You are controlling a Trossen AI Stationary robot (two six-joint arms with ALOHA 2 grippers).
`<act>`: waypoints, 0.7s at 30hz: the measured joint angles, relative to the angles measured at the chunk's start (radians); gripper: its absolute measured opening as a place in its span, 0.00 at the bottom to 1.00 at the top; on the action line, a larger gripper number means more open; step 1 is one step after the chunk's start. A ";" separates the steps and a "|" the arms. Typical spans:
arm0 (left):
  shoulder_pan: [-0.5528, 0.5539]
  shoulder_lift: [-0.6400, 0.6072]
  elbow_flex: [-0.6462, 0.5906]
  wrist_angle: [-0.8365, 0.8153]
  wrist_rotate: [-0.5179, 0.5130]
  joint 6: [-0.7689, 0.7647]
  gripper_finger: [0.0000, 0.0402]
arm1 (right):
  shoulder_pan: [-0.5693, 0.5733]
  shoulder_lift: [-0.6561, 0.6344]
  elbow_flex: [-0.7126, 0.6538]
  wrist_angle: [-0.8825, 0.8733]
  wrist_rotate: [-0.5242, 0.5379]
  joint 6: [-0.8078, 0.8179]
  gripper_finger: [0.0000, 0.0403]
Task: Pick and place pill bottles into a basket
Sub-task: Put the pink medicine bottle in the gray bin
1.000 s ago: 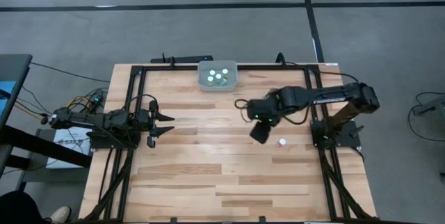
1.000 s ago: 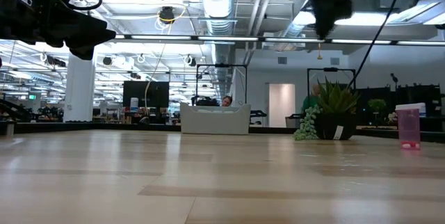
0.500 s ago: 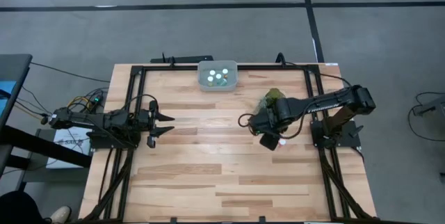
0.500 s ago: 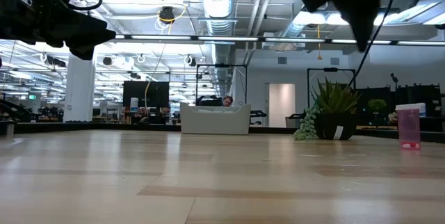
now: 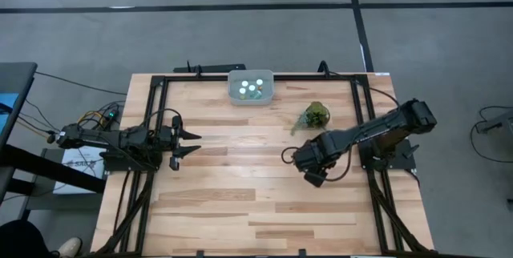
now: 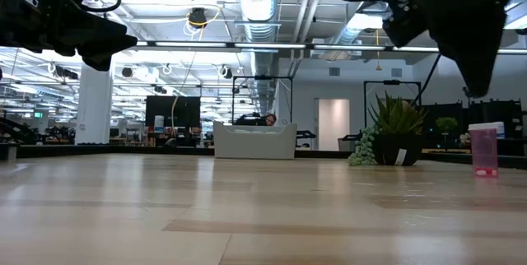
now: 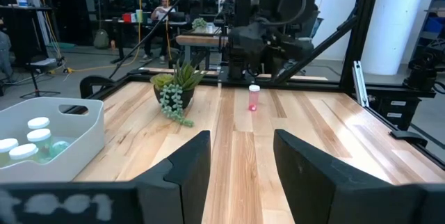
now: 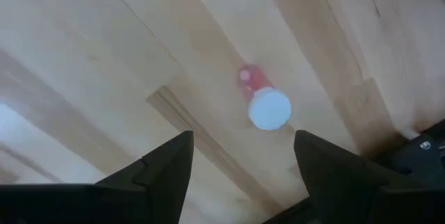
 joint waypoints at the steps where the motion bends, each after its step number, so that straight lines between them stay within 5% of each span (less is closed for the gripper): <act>1: 0.000 0.000 0.000 0.000 0.000 0.000 0.36 | 0.005 0.000 -0.011 0.003 0.000 0.002 0.61; 21: 0.000 0.000 0.000 0.000 0.000 0.000 0.36 | -0.057 0.000 -0.196 0.207 -0.003 -0.020 0.60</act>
